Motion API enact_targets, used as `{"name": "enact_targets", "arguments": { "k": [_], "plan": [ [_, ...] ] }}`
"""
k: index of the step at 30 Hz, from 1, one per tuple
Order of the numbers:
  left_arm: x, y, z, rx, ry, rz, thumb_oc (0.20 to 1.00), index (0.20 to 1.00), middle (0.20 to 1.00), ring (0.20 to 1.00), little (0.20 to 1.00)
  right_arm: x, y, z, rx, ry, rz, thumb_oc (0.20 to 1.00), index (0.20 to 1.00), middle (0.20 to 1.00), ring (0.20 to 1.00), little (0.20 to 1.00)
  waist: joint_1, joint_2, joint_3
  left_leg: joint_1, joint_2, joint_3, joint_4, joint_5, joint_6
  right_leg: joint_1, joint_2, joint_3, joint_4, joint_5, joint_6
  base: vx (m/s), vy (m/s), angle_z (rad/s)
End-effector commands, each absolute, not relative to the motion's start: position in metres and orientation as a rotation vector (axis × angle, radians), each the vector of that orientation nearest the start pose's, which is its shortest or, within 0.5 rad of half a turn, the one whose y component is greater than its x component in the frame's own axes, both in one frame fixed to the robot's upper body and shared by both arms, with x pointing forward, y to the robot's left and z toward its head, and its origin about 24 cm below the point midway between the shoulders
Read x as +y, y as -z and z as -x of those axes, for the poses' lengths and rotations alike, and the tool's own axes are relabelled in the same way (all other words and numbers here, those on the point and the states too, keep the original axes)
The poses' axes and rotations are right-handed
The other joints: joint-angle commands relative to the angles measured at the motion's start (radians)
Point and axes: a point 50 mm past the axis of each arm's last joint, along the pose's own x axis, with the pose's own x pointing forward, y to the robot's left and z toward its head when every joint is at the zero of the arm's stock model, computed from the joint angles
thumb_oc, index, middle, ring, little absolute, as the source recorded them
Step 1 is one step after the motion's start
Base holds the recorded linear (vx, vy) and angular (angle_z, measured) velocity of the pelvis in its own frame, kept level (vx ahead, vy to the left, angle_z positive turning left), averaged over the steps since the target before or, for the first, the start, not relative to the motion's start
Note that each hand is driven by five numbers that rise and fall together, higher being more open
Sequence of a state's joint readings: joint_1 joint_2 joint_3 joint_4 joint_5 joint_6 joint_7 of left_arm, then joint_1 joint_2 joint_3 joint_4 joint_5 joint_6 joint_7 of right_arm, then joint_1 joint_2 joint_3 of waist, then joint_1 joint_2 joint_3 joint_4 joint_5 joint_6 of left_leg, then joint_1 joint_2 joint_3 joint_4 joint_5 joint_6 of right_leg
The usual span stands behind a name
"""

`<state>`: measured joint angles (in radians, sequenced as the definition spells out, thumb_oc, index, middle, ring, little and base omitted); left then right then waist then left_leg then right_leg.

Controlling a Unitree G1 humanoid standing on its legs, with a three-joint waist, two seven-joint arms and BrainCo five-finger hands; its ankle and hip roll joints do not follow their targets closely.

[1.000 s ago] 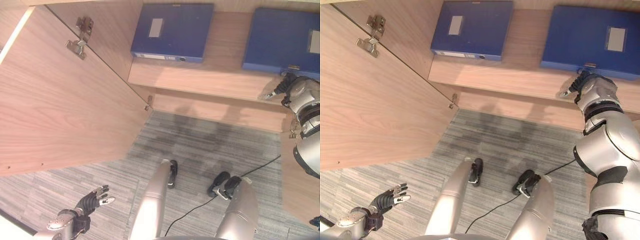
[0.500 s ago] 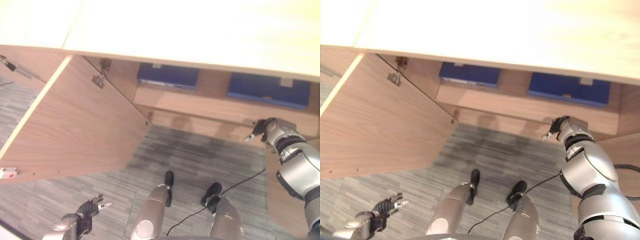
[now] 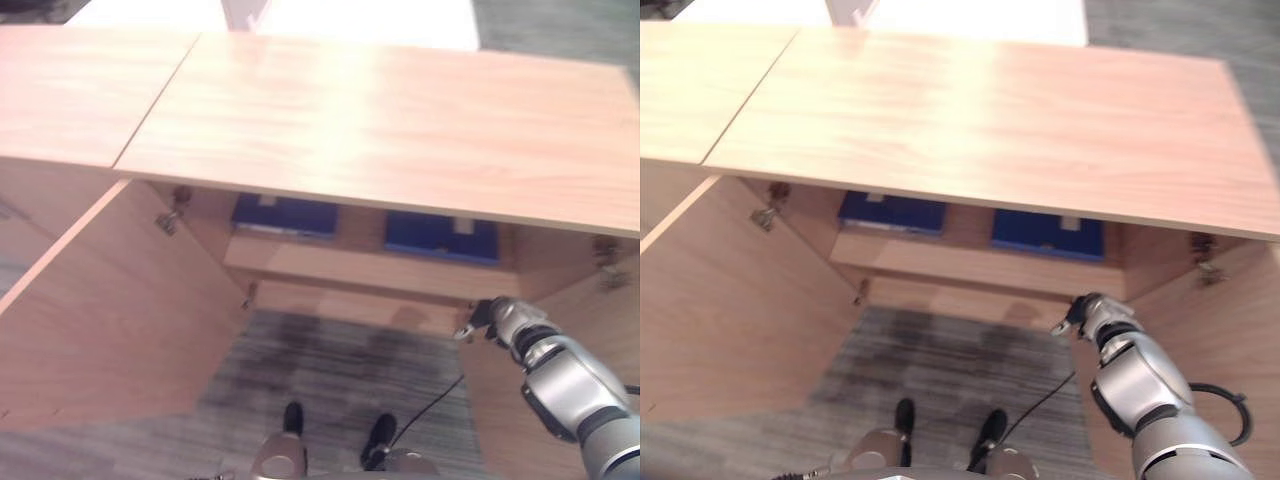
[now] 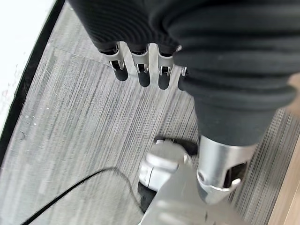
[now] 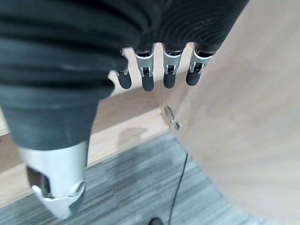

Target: Put the empty folder in the office cabinet

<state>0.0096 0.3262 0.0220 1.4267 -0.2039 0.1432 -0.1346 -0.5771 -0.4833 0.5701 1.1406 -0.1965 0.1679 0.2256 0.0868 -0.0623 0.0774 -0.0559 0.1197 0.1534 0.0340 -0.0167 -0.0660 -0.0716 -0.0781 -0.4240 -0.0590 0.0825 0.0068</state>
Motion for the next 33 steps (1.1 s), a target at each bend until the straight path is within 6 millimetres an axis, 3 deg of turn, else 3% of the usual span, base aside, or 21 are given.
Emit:
{"name": "enact_targets", "arguments": {
  "k": [1, 2, 5, 9, 10, 11, 13, 15, 16, 17, 18, 19, 21, 22, 24, 26, 31, 32, 33],
  "plan": [
    [0.281, 0.158, 0.012, 1.669, -0.317, -0.022, 1.000, 1.000, 1.000, 1.000, 1.000, -0.260, 0.050, -0.286, 0.886, -0.233, 0.787, 1.000, 1.000, 1.000, 1.000, 1.000, 0.001, 0.008, -0.048, -0.008, 0.068, 0.027, -0.071, 0.062, -0.031, 0.014, -0.034, 0.039, 0.034, -0.099, 0.088, 0.10, -0.059, -0.64],
    [0.281, 0.157, 0.018, 1.698, -0.340, -0.008, 1.000, 1.000, 1.000, 1.000, 1.000, -0.254, 0.075, -0.259, 0.945, -0.231, 0.674, 1.000, 1.000, 1.000, 1.000, 1.000, -0.009, -0.007, -0.074, 0.026, 0.074, 0.056, -0.061, 0.042, -0.034, 0.040, -0.023, 0.056, 0.019, -0.099, 0.088, 0.11, -0.088, -0.48],
    [0.282, 0.156, 0.010, 1.684, -0.351, -0.033, 1.000, 1.000, 1.000, 1.000, 1.000, -0.245, 0.110, -0.215, 1.065, -0.219, 0.565, 1.000, 1.000, 1.000, 1.000, 1.000, -0.027, -0.020, -0.102, 0.051, 0.084, 0.079, -0.037, 0.018, -0.038, 0.067, -0.006, 0.075, 0.001, -0.104, 0.084, 0.07, -0.097, -0.51],
    [0.290, 0.154, -0.007, 1.649, -0.327, -0.106, 1.000, 1.000, 1.000, 1.000, 1.000, -0.234, 0.142, -0.159, 1.226, -0.212, 0.475, 1.000, 1.000, 1.000, 1.000, 1.000, -0.042, -0.029, -0.117, 0.057, 0.095, 0.093, 0.000, 0.005, -0.040, 0.086, 0.008, 0.085, -0.010, -0.109, 0.076, 0.01, -0.103, -0.24],
    [0.293, 0.153, -0.020, 1.613, -0.312, -0.153, 1.000, 1.000, 1.000, 1.000, 1.000, -0.231, 0.150, -0.142, 1.277, -0.179, 0.432, 1.000, 1.000, 1.000, 1.000, 1.000, -0.049, -0.035, -0.115, 0.043, 0.097, 0.091, 0.044, -0.004, -0.040, 0.086, 0.010, 0.091, -0.010, -0.104, 0.072, -0.04, -0.081, -0.24],
    [0.293, 0.153, -0.020, 1.613, -0.312, -0.153, 1.000, 1.000, 1.000, 1.000, 1.000, -0.231, 0.150, -0.142, 1.277, -0.178, 0.432, 1.000, 1.000, 1.000, 1.000, 1.000, -0.050, -0.035, -0.116, 0.042, 0.098, 0.091, 0.045, -0.005, -0.040, 0.086, 0.010, 0.091, -0.010, -0.104, 0.072, -0.06, -0.087, -0.14],
    [0.288, 0.154, -0.039, 1.555, -0.302, -0.147, 1.000, 1.000, 1.000, 1.000, 1.000, -0.227, 0.153, -0.135, 1.289, -0.168, 0.431, 1.000, 1.000, 1.000, 1.000, 1.000, -0.057, -0.040, -0.100, 0.017, 0.098, 0.075, 0.140, -0.046, -0.033, 0.076, 0.014, 0.116, -0.004, -0.097, 0.068, -0.12, -0.046, -0.17],
    [0.274, 0.158, -0.056, 1.488, -0.282, -0.112, 1.000, 1.000, 1.000, 1.000, 1.000, -0.226, 0.155, -0.131, 1.294, -0.163, 0.437, 1.000, 1.000, 1.000, 1.000, 1.000, -0.060, -0.043, -0.074, -0.006, 0.061, 0.018, 0.275, -0.119, -0.014, 0.061, 0.007, 0.146, 0.005, -0.086, 0.062, -0.23, 0.060, -0.51],
    [0.250, 0.163, -0.072, 1.424, -0.238, -0.038, 1.000, 1.000, 1.000, 1.000, 1.000, -0.228, 0.155, -0.129, 1.296, -0.134, 0.408, 1.000, 1.000, 1.000, 1.000, 1.000, -0.068, -0.032, -0.054, 0.005, -0.002, -0.064, 0.339, -0.146, 0.004, 0.046, 0.008, 0.167, 0.007, -0.068, 0.065, -0.28, 0.221, -1.13],
    [0.229, 0.167, -0.082, 1.398, -0.182, 0.001, 1.000, 1.000, 1.000, 1.000, 1.000, -0.233, 0.156, -0.122, 1.321, -0.101, 0.384, 1.000, 1.000, 1.000, 1.000, 1.000, -0.091, -0.009, -0.053, 0.046, -0.039, -0.103, 0.302, -0.198, 0.016, 0.031, 0.012, 0.185, 0.009, -0.059, 0.074, -0.25, 0.273, -1.21],
    [0.219, 0.168, -0.086, 1.391, -0.146, 0.019, 1.000, 1.000, 1.000, 1.000, 1.000, -0.237, 0.157, -0.116, 1.339, -0.085, 0.377, 1.000, 1.000, 1.000, 1.000, 1.000, -0.104, 0.004, -0.058, 0.077, -0.046, -0.103, 0.247, -0.224, 0.025, 0.023, 0.011, 0.185, 0.009, -0.053, 0.080, -0.12, 0.190, -0.83],
    [0.220, 0.168, -0.086, 1.391, -0.146, 0.018, 1.000, 1.000, 1.000, 1.000, 1.000, -0.237, 0.157, -0.116, 1.339, -0.085, 0.376, 1.000, 1.000, 1.000, 1.000, 1.000, -0.107, 0.001, -0.061, 0.075, -0.050, -0.104, 0.242, -0.219, 0.026, 0.020, 0.007, 0.183, 0.010, -0.053, 0.081, -0.10, 0.172, -0.41],
    [0.207, 0.168, -0.096, 1.361, -0.071, -0.002, 1.000, 1.000, 1.000, 1.000, 1.000, -0.253, 0.158, -0.095, 1.402, 0.005, 0.342, 1.000, 1.000, 1.000, 1.000, 1.000, -0.148, 0.032, -0.073, 0.119, -0.079, -0.096, 0.101, -0.197, 0.035, -0.043, -0.031, 0.169, 0.025, 0.001, 0.107, -0.18, 0.263, 0.00],
    [0.207, 0.168, -0.096, 1.361, -0.071, -0.002, 1.000, 1.000, 1.000, 1.000, 1.000, -0.253, 0.158, -0.095, 1.402, 0.006, 0.342, 1.000, 1.000, 1.000, 1.000, 1.000, -0.148, 0.032, -0.074, 0.119, -0.080, -0.096, 0.097, -0.195, 0.035, -0.044, -0.032, 0.169, 0.025, 0.001, 0.107, -0.26, 0.336, 0.41],
    [0.217, 0.168, -0.087, 1.382, -0.087, -0.035, 1.000, 1.000, 1.000, 1.000, 1.000, -0.259, 0.160, -0.078, 1.451, 0.071, 0.304, 1.000, 1.000, 1.000, 1.000, 1.000, -0.166, 0.043, -0.051, 0.154, -0.146, -0.110, -0.050, -0.134, 0.069, -0.116, -0.090, 0.173, 0.047, 0.075, 0.148, -0.31, 0.400, 0.35],
    [0.223, 0.169, -0.079, 1.409, -0.103, -0.057, 1.000, 1.000, 1.000, 1.000, 1.000, -0.259, 0.161, -0.070, 1.470, 0.100, 0.284, 1.000, 1.000, 1.000, 1.000, 1.000, -0.166, 0.045, -0.040, 0.178, -0.169, -0.100, -0.112, -0.105, 0.077, -0.136, -0.106, 0.175, 0.052, 0.085, 0.160, -0.21, 0.271, -0.02],
    [0.233, 0.172, -0.025, 1.582, -0.124, -0.097, 1.000, 1.000, 1.000, 1.000, 1.000, -0.265, 0.162, -0.051, 1.516, 0.198, 0.212, 1.000, 1.000, 1.000, 1.000, 1.000, -0.167, 0.044, -0.023, 0.180, -0.211, -0.046, -0.121, -0.109, 0.095, -0.155, -0.163, 0.142, 0.039, 0.111, 0.178, -0.11, 0.156, -0.15],
    [0.233, 0.172, -0.025, 1.583, -0.124, -0.098, 1.000, 1.000, 1.000, 1.000, 1.000, -0.265, 0.162, -0.051, 1.517, 0.198, 0.212, 1.000, 1.000, 1.000, 1.000, 1.000, -0.167, 0.044, -0.023, 0.180, -0.211, -0.046, -0.121, -0.109, 0.095, -0.154, -0.163, 0.142, 0.039, 0.112, 0.178, -0.13, 0.105, -0.45],
    [0.238, 0.171, -0.007, 1.621, -0.152, -0.065, 1.000, 1.000, 1.000, 1.000, 1.000, -0.274, 0.160, -0.035, 1.547, 0.265, 0.173, 1.000, 1.000, 1.000, 1.000, 1.000, -0.168, 0.036, -0.010, 0.184, -0.216, -0.017, -0.121, -0.108, 0.097, -0.163, -0.183, 0.112, 0.037, 0.123, 0.188, -0.12, 0.076, -0.39]
  ]
}}
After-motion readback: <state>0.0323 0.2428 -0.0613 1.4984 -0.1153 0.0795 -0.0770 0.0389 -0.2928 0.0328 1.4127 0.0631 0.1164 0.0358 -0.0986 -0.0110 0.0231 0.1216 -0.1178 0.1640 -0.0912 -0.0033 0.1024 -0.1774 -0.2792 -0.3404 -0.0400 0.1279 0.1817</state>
